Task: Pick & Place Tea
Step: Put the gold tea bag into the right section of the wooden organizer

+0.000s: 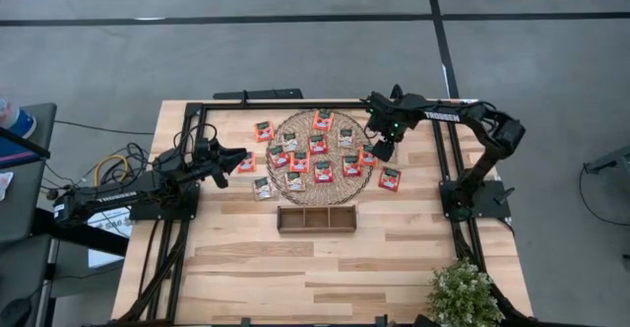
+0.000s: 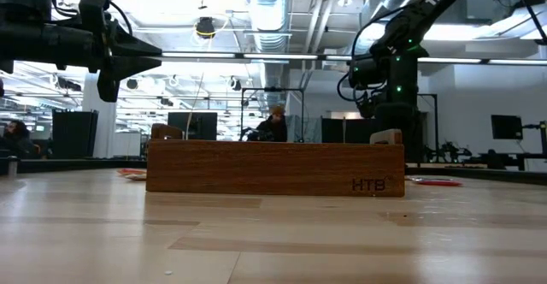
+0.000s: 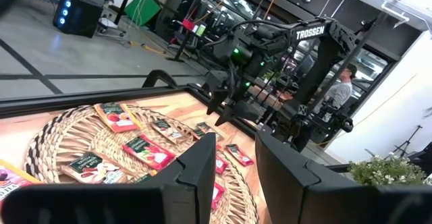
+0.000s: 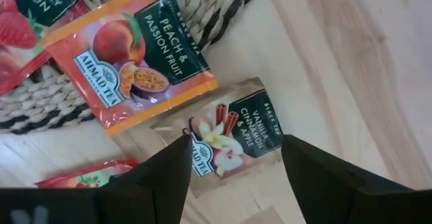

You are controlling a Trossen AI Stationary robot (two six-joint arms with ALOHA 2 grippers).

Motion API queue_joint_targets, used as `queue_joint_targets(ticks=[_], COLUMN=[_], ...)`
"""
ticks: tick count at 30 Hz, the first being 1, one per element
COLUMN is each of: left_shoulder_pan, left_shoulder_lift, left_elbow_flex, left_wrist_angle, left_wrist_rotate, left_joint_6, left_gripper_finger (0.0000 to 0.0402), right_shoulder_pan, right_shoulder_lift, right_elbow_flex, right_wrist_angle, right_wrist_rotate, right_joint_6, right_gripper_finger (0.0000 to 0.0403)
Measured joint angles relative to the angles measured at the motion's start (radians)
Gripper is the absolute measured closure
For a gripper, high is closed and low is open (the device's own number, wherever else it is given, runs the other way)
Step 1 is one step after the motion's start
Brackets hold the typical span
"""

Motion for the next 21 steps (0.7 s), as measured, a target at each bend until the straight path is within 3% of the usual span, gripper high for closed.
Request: queue_joint_targets(ticks=[11,21], left_shoulder_pan=[0.0,0.0], left_shoulder_lift=[0.0,0.0], left_elbow_flex=[0.0,0.0], left_wrist_angle=[0.0,0.0], left_wrist_rotate=[-0.004,-0.004], left_joint_6=[-0.001,-0.006], left_gripper_finger=[0.0305,0.0305], right_shoulder_pan=[-0.052,-0.038], right_shoulder_lift=[0.006,0.133], right_elbow_flex=[0.0,0.0], right_wrist_angle=[0.013,0.029], right_wrist_rotate=[0.057,0.094], right_joint_6=[0.018,0.001], right_gripper_finger=[0.0181,0.0181])
